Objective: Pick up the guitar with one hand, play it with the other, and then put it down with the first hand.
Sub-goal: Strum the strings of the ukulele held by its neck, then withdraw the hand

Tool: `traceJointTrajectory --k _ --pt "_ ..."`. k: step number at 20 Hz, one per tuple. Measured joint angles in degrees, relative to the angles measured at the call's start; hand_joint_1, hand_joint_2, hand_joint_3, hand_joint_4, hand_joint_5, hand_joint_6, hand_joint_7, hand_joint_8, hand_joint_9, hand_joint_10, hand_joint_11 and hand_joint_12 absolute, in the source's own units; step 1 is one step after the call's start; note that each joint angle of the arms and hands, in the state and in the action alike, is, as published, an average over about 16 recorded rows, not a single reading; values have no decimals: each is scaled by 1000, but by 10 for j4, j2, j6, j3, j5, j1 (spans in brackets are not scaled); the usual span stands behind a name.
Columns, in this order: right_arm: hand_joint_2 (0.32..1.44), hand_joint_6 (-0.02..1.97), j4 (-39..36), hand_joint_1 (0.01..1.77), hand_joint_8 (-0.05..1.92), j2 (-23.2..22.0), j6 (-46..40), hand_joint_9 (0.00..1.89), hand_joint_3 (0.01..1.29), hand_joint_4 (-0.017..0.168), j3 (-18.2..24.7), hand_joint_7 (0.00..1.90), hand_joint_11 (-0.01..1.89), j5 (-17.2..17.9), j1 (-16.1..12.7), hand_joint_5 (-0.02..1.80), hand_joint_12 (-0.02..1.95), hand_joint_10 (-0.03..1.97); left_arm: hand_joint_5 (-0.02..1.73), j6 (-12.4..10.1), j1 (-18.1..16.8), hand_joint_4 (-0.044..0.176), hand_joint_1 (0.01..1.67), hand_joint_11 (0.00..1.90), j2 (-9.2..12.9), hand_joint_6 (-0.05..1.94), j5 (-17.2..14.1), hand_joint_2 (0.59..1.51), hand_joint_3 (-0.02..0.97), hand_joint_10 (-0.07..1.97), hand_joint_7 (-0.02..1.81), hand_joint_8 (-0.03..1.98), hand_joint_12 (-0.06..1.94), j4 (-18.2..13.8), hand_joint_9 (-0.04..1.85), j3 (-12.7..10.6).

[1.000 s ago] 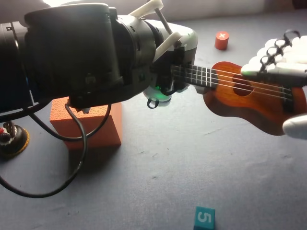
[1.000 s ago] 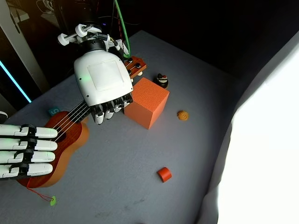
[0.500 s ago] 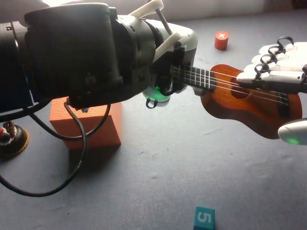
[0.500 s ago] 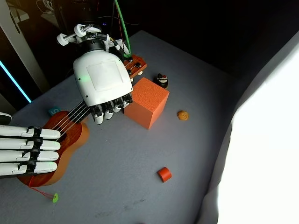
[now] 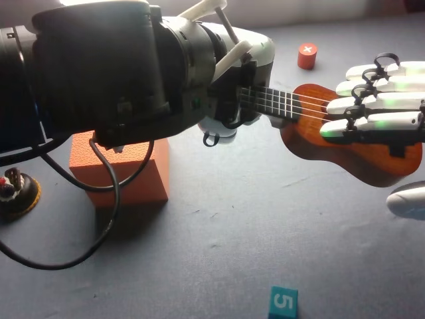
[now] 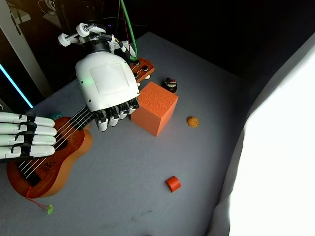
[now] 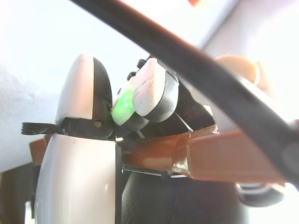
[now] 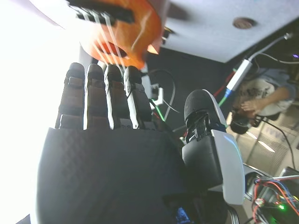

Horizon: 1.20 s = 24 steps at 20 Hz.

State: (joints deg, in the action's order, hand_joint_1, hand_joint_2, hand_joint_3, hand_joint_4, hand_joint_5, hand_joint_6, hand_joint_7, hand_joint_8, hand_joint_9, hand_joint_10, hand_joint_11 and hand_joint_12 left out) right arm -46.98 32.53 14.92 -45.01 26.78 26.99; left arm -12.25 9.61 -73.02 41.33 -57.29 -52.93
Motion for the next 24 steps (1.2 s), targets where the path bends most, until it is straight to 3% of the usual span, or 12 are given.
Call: traceJointTrajectory --k 5,17,24 --pt "1326 76 14 20 15 -4 -2 47 16 3 -1 109 19 6 -1 207 6 24 1230 0 -1 -2 1523 1476 0 1865 -1 1073 -16 1924 1294 1968 1930 -1 1409 -1" --pt "1326 80 51 20 16 6 -3 57 16 -3 -21 102 19 -27 -7 151 5 24 1238 0 -1 -2 1513 1474 -2 1865 -1 1075 -16 1925 1298 1968 1929 -2 1420 -6" --pt "1326 77 98 20 15 6 26 63 16 -1 -26 105 20 -8 -13 147 6 24 1236 0 -1 -2 1511 1474 -3 1865 -1 1075 -16 1925 1299 1968 1929 -2 1425 -9"
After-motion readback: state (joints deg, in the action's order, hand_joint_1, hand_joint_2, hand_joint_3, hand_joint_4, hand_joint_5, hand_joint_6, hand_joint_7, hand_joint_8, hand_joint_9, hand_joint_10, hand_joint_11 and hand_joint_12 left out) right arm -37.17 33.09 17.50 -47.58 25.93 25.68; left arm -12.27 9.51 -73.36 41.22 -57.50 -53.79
